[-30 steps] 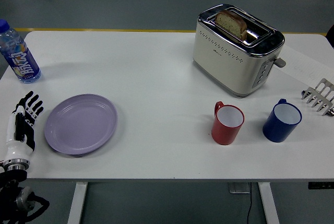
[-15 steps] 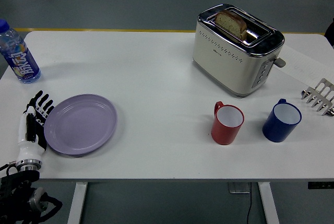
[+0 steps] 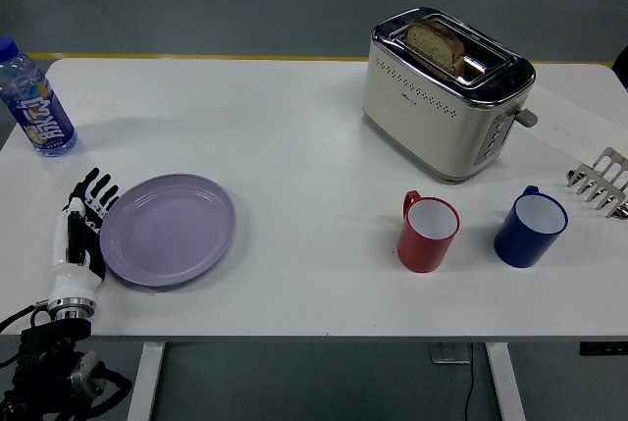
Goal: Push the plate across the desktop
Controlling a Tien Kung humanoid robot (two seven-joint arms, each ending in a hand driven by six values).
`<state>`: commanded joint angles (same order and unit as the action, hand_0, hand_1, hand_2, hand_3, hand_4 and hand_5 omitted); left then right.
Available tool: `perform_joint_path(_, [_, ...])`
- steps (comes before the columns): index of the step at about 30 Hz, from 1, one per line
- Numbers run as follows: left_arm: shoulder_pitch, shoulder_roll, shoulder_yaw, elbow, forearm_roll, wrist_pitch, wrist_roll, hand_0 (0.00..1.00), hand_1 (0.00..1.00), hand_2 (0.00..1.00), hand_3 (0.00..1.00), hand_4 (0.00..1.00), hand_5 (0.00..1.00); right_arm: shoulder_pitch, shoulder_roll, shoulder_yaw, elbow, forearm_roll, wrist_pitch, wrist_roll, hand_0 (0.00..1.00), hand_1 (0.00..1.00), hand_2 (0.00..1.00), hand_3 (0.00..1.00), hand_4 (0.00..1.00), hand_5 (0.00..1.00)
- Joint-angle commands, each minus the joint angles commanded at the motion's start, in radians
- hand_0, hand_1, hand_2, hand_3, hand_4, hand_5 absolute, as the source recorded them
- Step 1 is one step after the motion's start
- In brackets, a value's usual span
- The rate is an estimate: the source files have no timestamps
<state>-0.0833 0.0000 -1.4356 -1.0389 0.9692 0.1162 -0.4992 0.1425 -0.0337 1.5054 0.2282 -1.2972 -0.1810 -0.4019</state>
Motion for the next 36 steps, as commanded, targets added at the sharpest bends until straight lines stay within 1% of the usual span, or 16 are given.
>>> perform_joint_path(7, [-0.008, 0.000, 0.067, -0.010, -0.018, 0.006, -0.006, 0.808, 0.844, 0.865, 0.855, 0.526, 0.998, -0.001, 0.000, -0.001, 0.002, 0.000, 0.000, -0.005, 0.637, 0.592, 0.657, 0.727, 0.440, 0.510])
perform_joint_path(13, [-0.006, 0.000, 0.139, -0.012, -0.042, 0.021, -0.017, 0.807, 0.843, 0.862, 0.853, 0.523, 0.998, -0.008, 0.001, -0.007, 0.003, 0.005, -0.002, -0.010, 0.637, 0.591, 0.657, 0.727, 0.440, 0.510])
perform_joint_path(20, [-0.009, 0.000, 0.204, -0.024, -0.061, 0.028, -0.024, 0.806, 0.843, 0.862, 0.853, 0.525, 0.998, -0.014, 0.000, -0.007, 0.004, 0.004, -0.001, -0.011, 0.637, 0.591, 0.657, 0.727, 0.440, 0.513])
perform_joint_path(26, [-0.013, 0.000, 0.242, -0.034, -0.078, 0.033, -0.028, 0.807, 0.843, 0.863, 0.853, 0.519, 0.998, -0.015, 0.000, -0.007, 0.004, 0.003, -0.002, -0.010, 0.637, 0.592, 0.656, 0.727, 0.440, 0.510])
perform_joint_path(28, [-0.018, 0.000, 0.277, -0.034, -0.098, 0.036, -0.029, 0.807, 0.843, 0.863, 0.853, 0.519, 0.998, -0.015, 0.000, -0.004, 0.004, -0.001, 0.000, -0.010, 0.637, 0.592, 0.656, 0.727, 0.440, 0.510])
perform_joint_path(30, [-0.020, 0.000, 0.288, -0.034, -0.104, 0.037, -0.030, 0.807, 0.843, 0.863, 0.852, 0.516, 0.998, -0.015, 0.000, -0.003, 0.004, -0.003, 0.000, -0.009, 0.637, 0.591, 0.656, 0.727, 0.440, 0.511])
perform_joint_path(32, [-0.027, 0.000, 0.317, -0.039, -0.125, 0.039, -0.033, 0.807, 0.843, 0.863, 0.852, 0.516, 0.998, -0.014, 0.000, -0.003, 0.003, -0.001, 0.000, -0.008, 0.637, 0.591, 0.656, 0.727, 0.440, 0.511])
perform_joint_path(36, [-0.042, 0.000, 0.362, -0.049, -0.137, 0.040, -0.036, 0.807, 0.843, 0.863, 0.852, 0.515, 0.998, -0.012, 0.000, -0.004, 0.002, 0.001, 0.001, -0.004, 0.637, 0.590, 0.656, 0.727, 0.441, 0.511])
